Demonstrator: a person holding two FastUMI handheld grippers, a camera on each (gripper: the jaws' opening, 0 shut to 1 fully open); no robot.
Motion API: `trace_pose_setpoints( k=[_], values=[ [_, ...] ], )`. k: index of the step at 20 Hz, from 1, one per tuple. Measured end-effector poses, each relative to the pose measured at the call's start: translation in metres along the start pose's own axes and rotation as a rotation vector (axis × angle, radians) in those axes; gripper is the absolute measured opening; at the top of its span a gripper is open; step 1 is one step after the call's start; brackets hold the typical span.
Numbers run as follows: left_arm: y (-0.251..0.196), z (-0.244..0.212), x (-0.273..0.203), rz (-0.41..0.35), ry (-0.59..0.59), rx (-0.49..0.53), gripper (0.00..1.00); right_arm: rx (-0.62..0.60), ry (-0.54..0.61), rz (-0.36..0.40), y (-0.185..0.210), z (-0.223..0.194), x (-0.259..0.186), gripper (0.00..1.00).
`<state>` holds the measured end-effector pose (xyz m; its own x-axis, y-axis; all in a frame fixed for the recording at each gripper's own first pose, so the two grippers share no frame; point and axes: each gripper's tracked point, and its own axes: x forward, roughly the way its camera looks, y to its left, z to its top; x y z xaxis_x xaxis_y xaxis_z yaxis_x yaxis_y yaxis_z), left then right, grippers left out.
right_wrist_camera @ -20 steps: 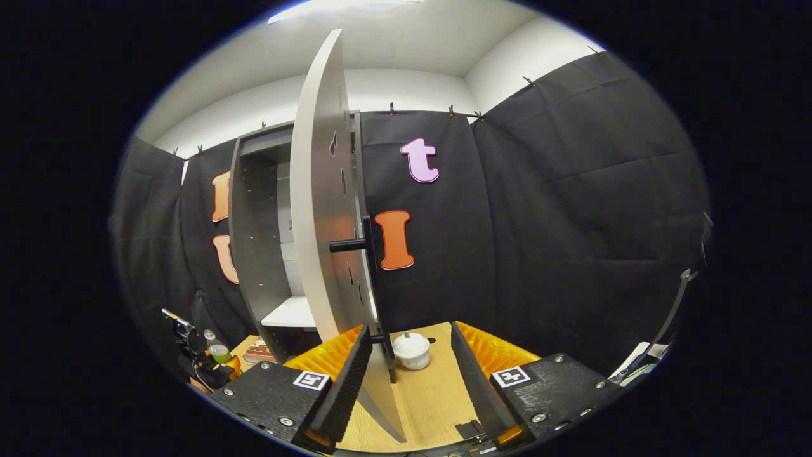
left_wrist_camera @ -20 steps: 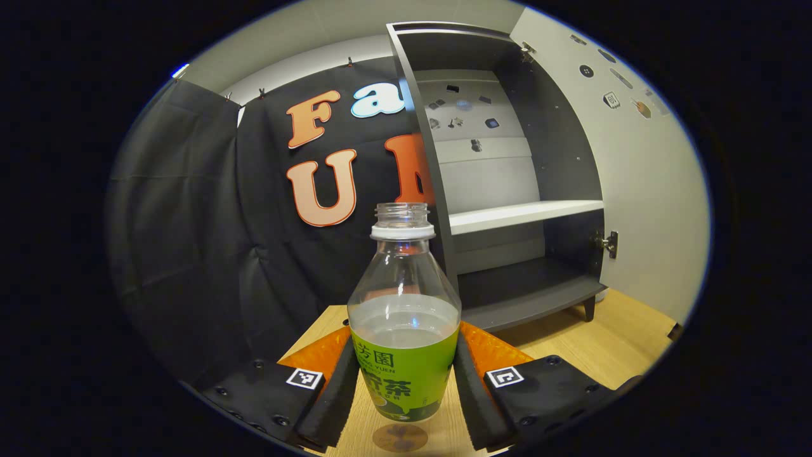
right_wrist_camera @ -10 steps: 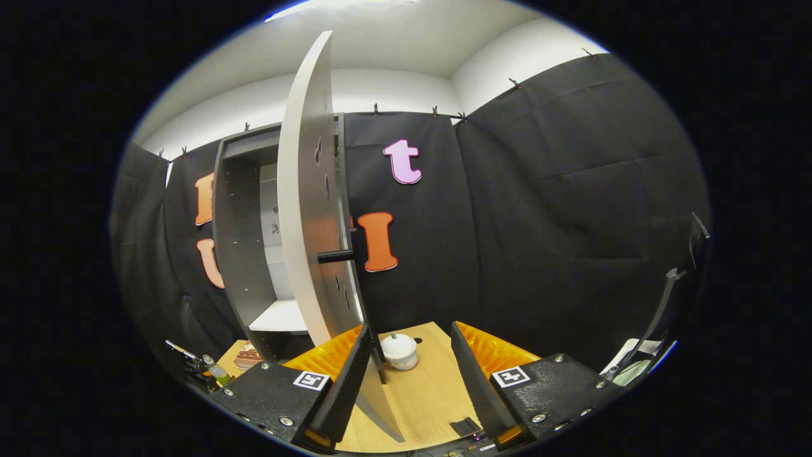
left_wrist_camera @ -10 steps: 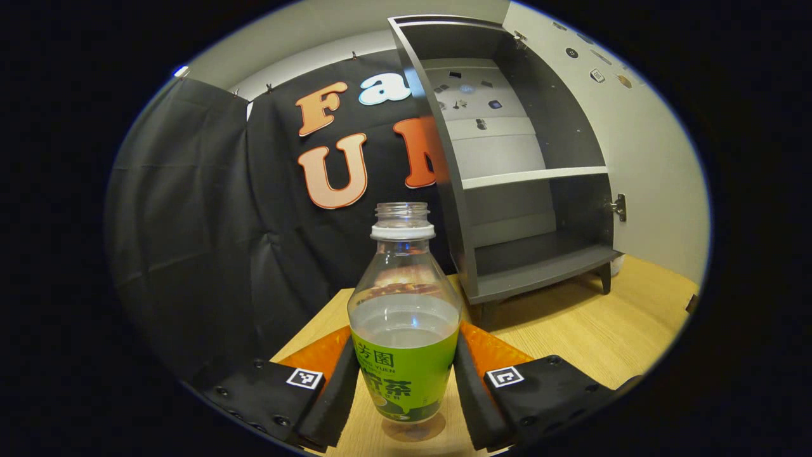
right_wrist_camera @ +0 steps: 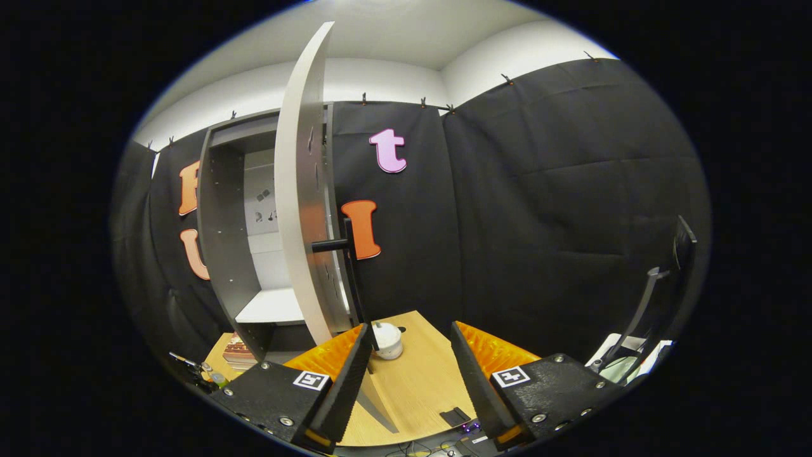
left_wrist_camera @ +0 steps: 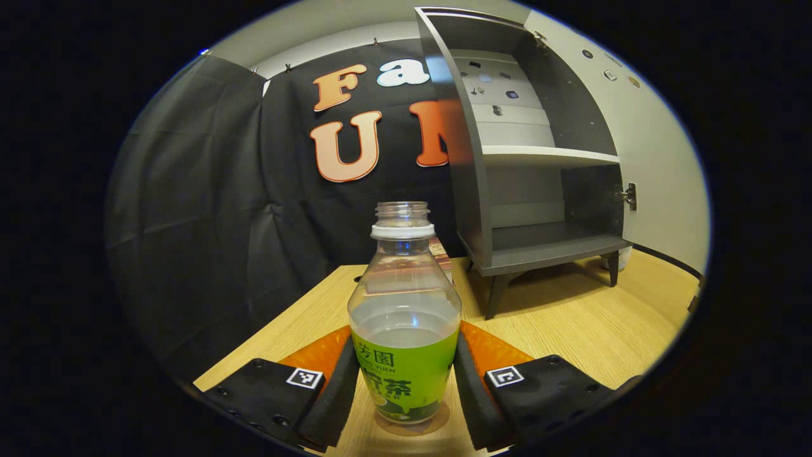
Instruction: Open the cabinet door with the right hand, grasp the bottle in the cabinet with the left hand and place it on the coaster, then close the cabinet door with the right hand.
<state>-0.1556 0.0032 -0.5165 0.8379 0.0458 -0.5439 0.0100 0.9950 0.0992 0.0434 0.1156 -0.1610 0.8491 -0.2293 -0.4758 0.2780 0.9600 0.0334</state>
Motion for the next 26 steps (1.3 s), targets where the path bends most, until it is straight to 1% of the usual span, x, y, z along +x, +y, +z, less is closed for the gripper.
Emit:
trace_pose_setpoints(
  k=[5, 10, 15, 17, 19, 22, 25, 26],
  values=[
    [0.006, -0.024, 0.006, 0.002, 0.049, -0.066, 0.79, 0.078, -0.007, -0.036, -0.007, 0.008, -0.008, 0.78],
    [0.006, -0.037, 0.008, -0.006, 0.069, -0.089, 0.79, 0.071, -0.022, -0.044, -0.003, 0.010, -0.013, 0.78],
    [0.003, -0.035, 0.004, -0.015, 0.074, -0.070, 0.80, 0.041, -0.028, -0.029, 0.002, 0.008, -0.014, 0.78],
    [0.006, -0.036, 0.001, -0.006, 0.084, -0.063, 0.83, 0.034, -0.024, -0.025, 0.001, 0.005, -0.012, 0.78],
    [0.010, -0.028, -0.003, 0.005, 0.065, -0.040, 0.84, 0.022, -0.017, -0.026, -0.002, 0.001, -0.012, 0.78],
    [0.007, -0.017, -0.011, -0.009, 0.046, -0.004, 0.88, 0.023, -0.011, -0.020, -0.005, -0.004, -0.010, 0.78],
    [0.006, -0.005, -0.020, -0.019, 0.053, -0.015, 0.89, 0.005, 0.006, -0.014, -0.013, -0.015, -0.003, 0.78],
    [0.007, 0.001, -0.023, -0.015, 0.050, -0.008, 0.93, -0.003, 0.011, -0.012, -0.017, -0.017, -0.001, 0.78]
  ],
)
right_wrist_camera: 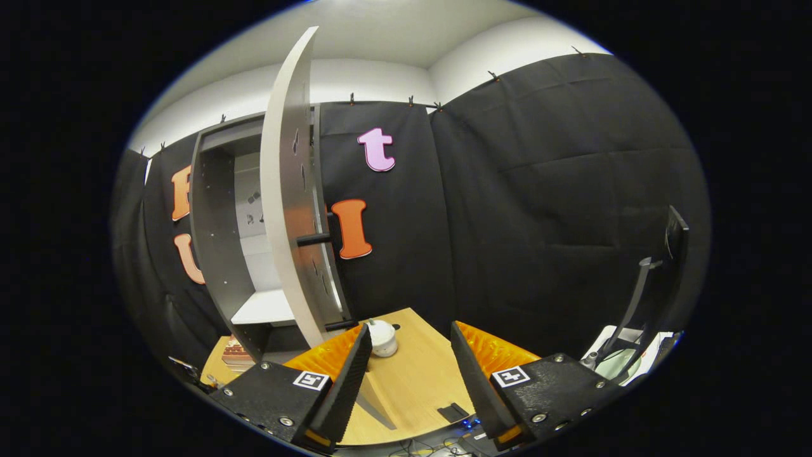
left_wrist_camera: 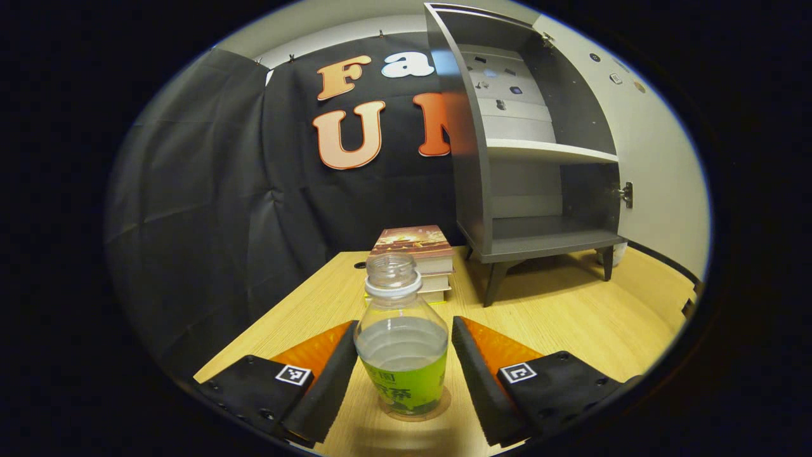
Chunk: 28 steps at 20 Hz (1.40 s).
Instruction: Open the cabinet door with the right hand, grasp the bottle in the cabinet with the left hand and place it on the coaster, then close the cabinet door with the right hand.
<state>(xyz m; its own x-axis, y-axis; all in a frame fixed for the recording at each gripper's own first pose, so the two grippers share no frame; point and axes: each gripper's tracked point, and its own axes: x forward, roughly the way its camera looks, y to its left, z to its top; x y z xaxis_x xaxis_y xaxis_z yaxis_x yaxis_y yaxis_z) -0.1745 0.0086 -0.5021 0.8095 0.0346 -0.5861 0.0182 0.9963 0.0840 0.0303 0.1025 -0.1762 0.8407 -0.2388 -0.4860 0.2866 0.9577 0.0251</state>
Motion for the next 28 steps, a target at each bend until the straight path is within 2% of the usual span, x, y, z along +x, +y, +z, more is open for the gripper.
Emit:
trace_pose_setpoints(
  k=[3, 7, 16, 17, 18, 19, 20, 21, 26, 27, 28],
  values=[
    [0.004, 0.021, -0.011, 0.026, -0.003, 0.018, 0.93, -0.004, -0.009, 0.032, -0.007, 0.001, 0.009, 0.80],
    [0.004, 0.062, -0.028, 0.058, -0.027, -0.006, 0.93, 0.032, -0.050, 0.095, -0.011, 0.015, 0.026, 0.81],
    [-0.012, 0.146, -0.060, 0.114, -0.111, -0.022, 0.92, 0.102, -0.109, 0.306, -0.001, 0.037, 0.050, 0.80],
    [-0.016, 0.155, -0.063, 0.112, -0.123, -0.019, 0.93, 0.102, -0.114, 0.323, 0.000, 0.037, 0.053, 0.75],
    [-0.021, 0.162, -0.066, 0.111, -0.132, -0.011, 0.93, 0.105, -0.112, 0.346, 0.004, 0.035, 0.055, 0.81],
    [-0.025, 0.170, -0.069, 0.108, -0.140, -0.003, 0.93, 0.111, -0.110, 0.368, 0.007, 0.033, 0.056, 0.82],
    [-0.030, 0.176, -0.071, 0.104, -0.147, 0.001, 0.93, 0.118, -0.110, 0.391, 0.010, 0.033, 0.057, 0.90],
    [-0.036, 0.180, -0.073, 0.101, -0.153, 0.006, 0.93, 0.126, -0.114, 0.412, 0.013, 0.035, 0.058, 0.83],
    [-0.057, 0.195, -0.082, 0.098, -0.171, 0.022, 0.94, 0.109, -0.161, 0.500, 0.022, 0.039, 0.058, 0.84],
    [-0.060, 0.198, -0.084, 0.099, -0.174, 0.025, 0.93, 0.104, -0.163, 0.513, 0.023, 0.038, 0.058, 0.93],
    [-0.061, 0.201, -0.086, 0.104, -0.175, 0.030, 0.93, 0.106, -0.164, 0.534, 0.026, 0.038, 0.057, 0.84]
  ],
)
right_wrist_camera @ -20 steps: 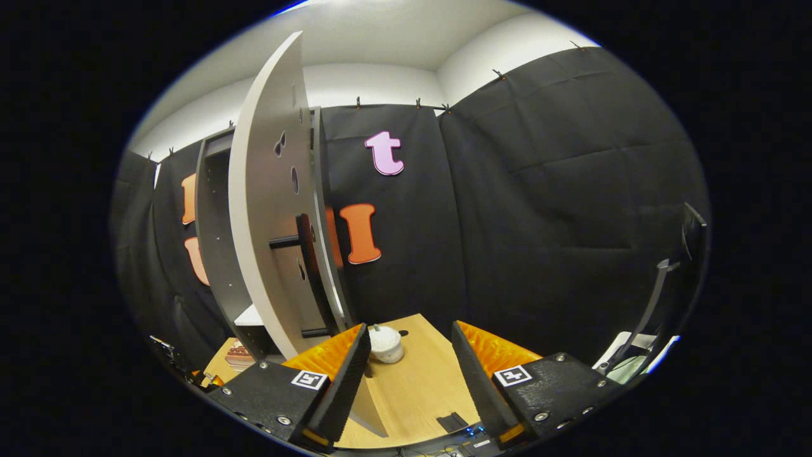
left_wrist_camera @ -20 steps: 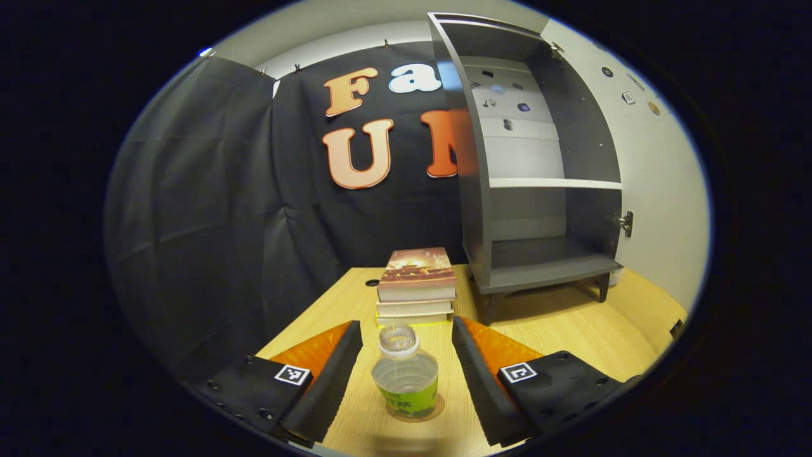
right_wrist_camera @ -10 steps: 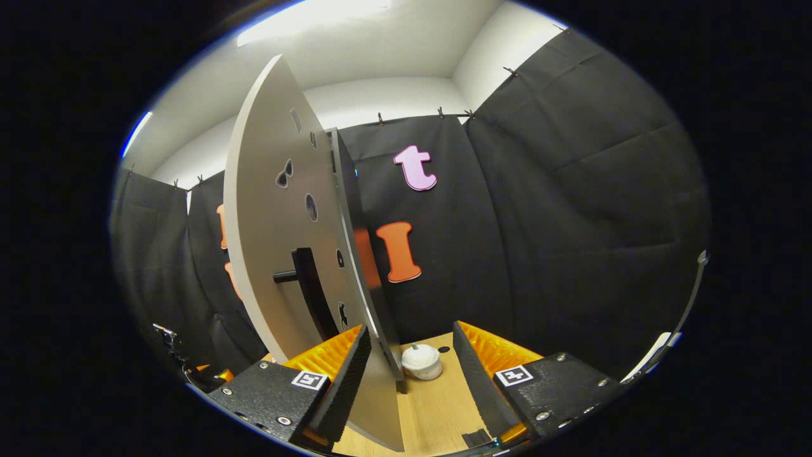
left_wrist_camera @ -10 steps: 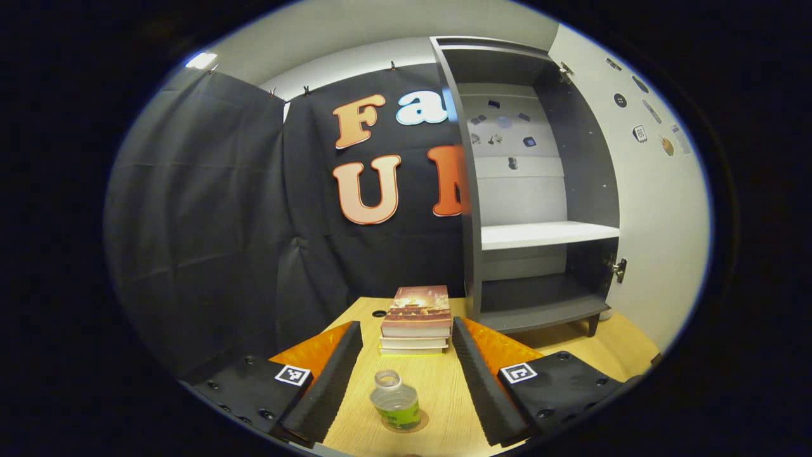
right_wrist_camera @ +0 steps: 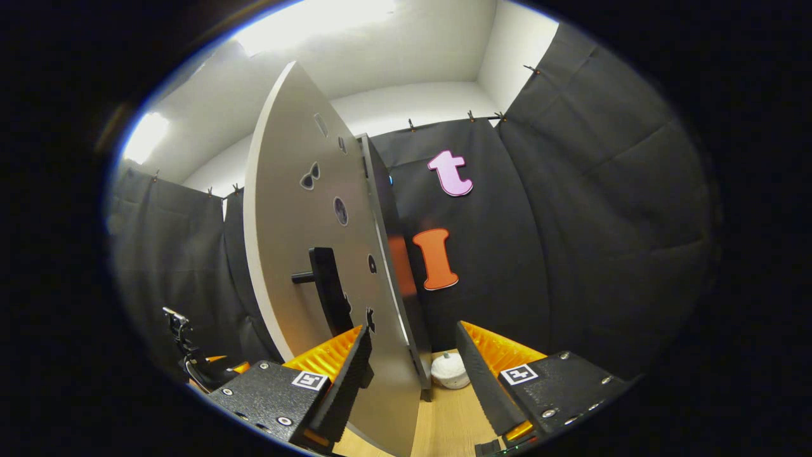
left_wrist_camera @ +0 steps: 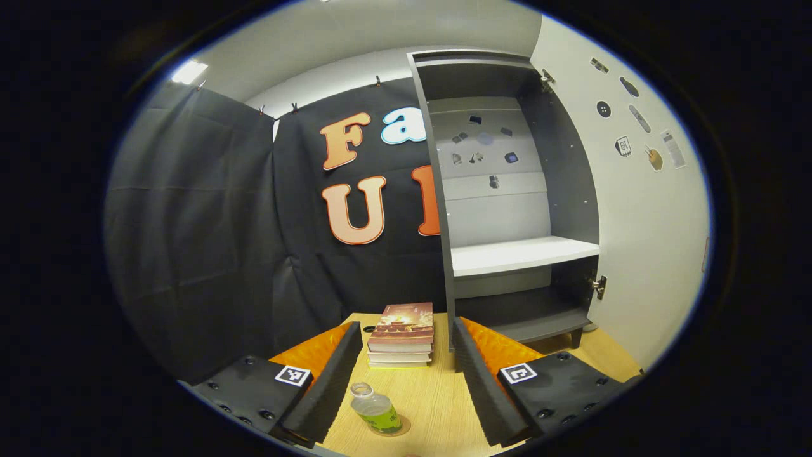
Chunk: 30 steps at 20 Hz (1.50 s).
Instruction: Open the cabinet door with the right hand, grasp the bottle in the cabinet with the left hand and place it on the coaster, then close the cabinet door with the right hand.
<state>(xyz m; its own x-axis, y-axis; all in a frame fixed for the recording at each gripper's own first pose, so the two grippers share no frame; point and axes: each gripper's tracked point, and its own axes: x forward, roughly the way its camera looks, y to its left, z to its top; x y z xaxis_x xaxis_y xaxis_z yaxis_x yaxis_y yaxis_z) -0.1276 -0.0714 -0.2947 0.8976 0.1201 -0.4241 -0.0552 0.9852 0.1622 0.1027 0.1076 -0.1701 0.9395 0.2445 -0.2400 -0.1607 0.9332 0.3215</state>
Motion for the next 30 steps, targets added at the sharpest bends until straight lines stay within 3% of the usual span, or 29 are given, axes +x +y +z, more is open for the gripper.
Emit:
trace_pose_setpoints(
  k=[1, 2, 3, 4, 8, 9, 10, 15, 22, 30],
  values=[
    [-0.002, 0.004, -0.001, 0.003, -0.005, 0.003, 0.93, 0.005, -0.001, 0.025, 0.006, -0.001, -0.001, 0.83],
    [-0.006, 0.008, -0.003, 0.003, -0.008, 0.005, 0.94, 0.007, -0.003, 0.044, 0.010, -0.002, 0.000, 0.89],
    [-0.010, 0.011, -0.004, 0.002, -0.013, 0.005, 0.94, 0.005, -0.005, 0.062, 0.013, -0.001, 0.001, 0.65],
    [-0.015, 0.017, -0.004, 0.001, -0.019, 0.005, 0.94, 0.000, -0.003, 0.082, 0.018, -0.001, 0.001, 0.73],
    [-0.036, 0.035, -0.004, -0.014, -0.032, 0.011, 0.93, -0.015, 0.025, 0.182, 0.046, -0.009, 0.008, 0.70],
    [-0.040, 0.040, -0.005, -0.020, -0.036, 0.011, 0.94, -0.017, 0.025, 0.207, 0.054, -0.007, 0.013, 0.80],
    [-0.043, 0.046, -0.005, -0.024, -0.042, 0.013, 0.93, -0.020, 0.022, 0.229, 0.059, -0.006, 0.017, 0.71],
    [-0.039, 0.068, 0.000, -0.031, -0.089, 0.046, 0.94, -0.023, 0.044, 0.282, 0.083, -0.011, 0.019, 0.70],
    [-0.029, 0.080, 0.028, -0.131, -0.106, -0.009, 0.93, -0.101, 0.056, 0.318, 0.134, -0.022, 0.038, 0.70],
    [-0.003, 0.084, 0.055, -0.156, -0.123, -0.009, 0.93, 0.001, 0.072, 0.334, 0.161, -0.028, 0.058, 0.72]
  ],
)
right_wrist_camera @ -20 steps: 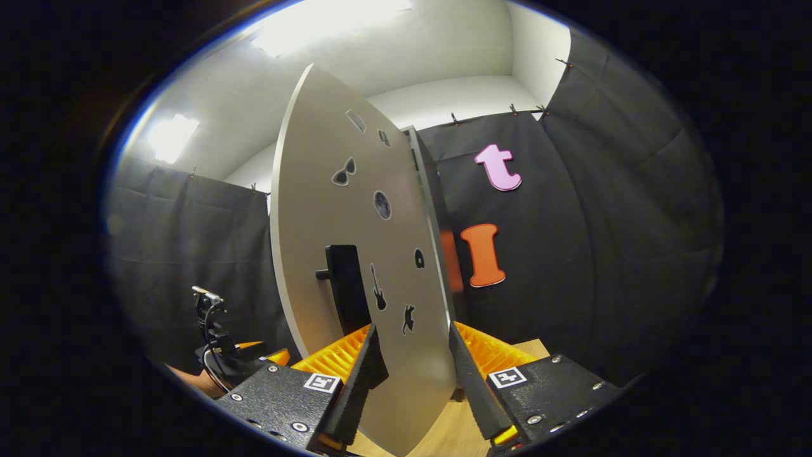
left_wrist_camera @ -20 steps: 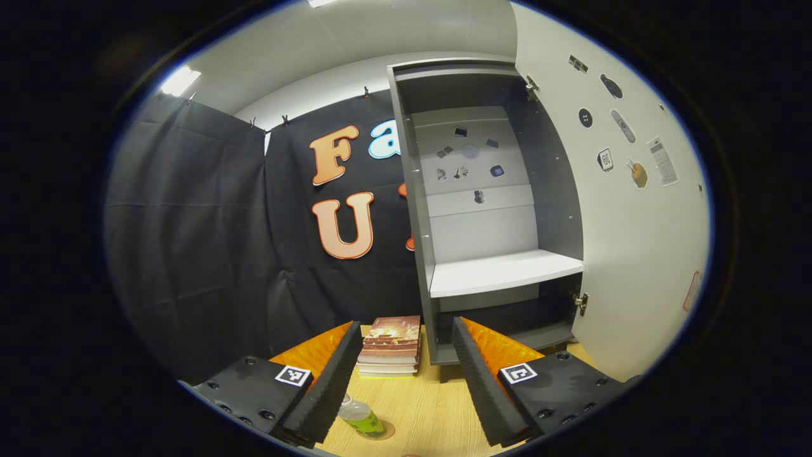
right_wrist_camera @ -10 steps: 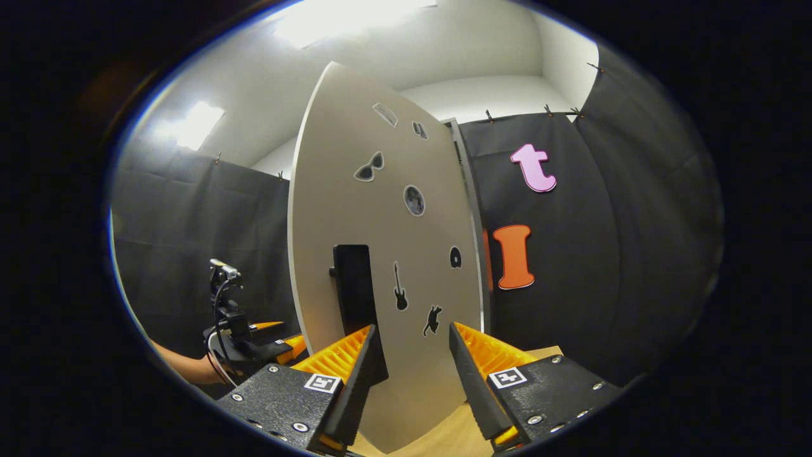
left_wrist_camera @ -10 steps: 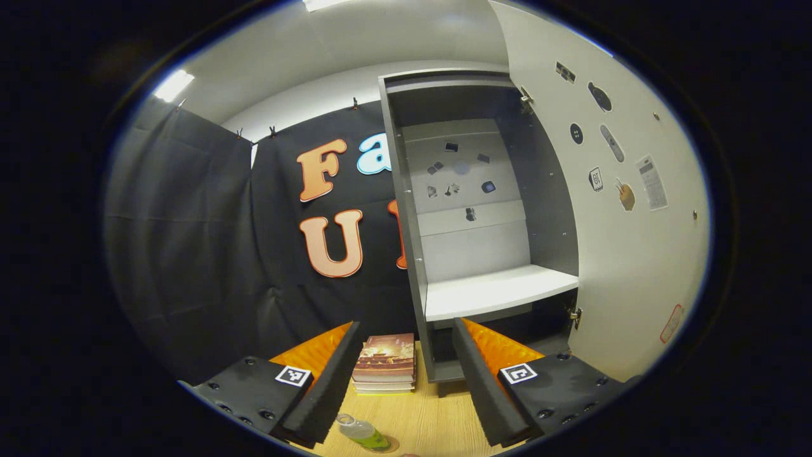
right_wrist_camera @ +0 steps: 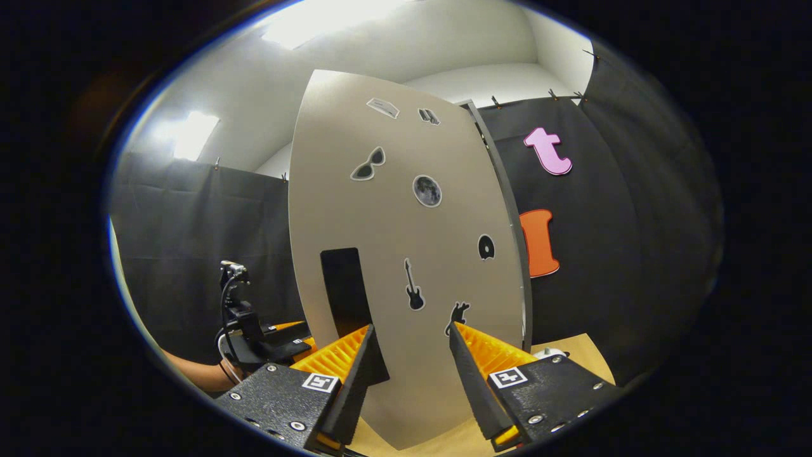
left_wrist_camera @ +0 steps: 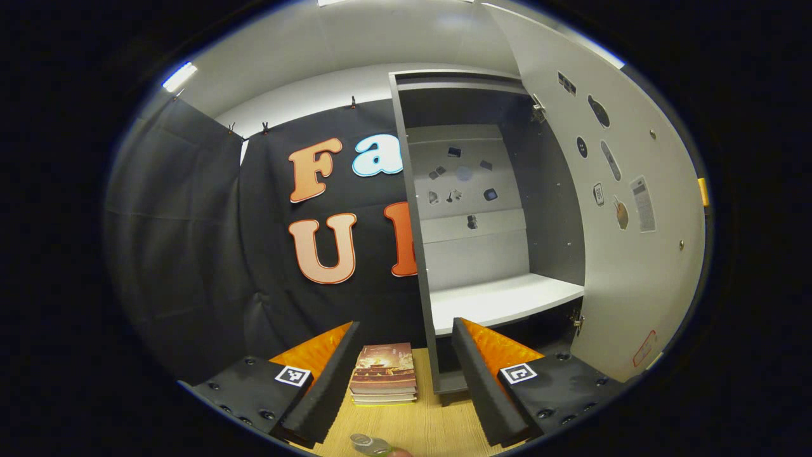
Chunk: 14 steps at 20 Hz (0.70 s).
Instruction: Open the cabinet door with the right hand, grasp the bottle in the cabinet with the left hand and place it on the coaster, then close the cabinet door with the right hand.
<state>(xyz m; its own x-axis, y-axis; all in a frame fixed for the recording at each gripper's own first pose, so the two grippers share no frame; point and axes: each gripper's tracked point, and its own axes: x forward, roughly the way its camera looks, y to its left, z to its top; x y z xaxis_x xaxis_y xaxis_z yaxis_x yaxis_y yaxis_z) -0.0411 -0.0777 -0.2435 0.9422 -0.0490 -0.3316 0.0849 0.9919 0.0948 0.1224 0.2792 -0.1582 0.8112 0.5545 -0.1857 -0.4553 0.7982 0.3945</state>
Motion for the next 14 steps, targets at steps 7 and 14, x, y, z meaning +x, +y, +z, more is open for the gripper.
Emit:
trace_pose_setpoints(
  k=[7, 14],
  values=[
    [0.028, -0.008, 0.014, 0.022, 0.008, -0.022, 0.93, 0.007, 0.033, 0.019, 0.002, -0.002, 0.007, 0.74],
    [0.047, -0.019, 0.015, 0.032, 0.009, -0.027, 0.94, 0.057, 0.066, -0.002, -0.007, 0.000, 0.037, 0.86]
  ],
)
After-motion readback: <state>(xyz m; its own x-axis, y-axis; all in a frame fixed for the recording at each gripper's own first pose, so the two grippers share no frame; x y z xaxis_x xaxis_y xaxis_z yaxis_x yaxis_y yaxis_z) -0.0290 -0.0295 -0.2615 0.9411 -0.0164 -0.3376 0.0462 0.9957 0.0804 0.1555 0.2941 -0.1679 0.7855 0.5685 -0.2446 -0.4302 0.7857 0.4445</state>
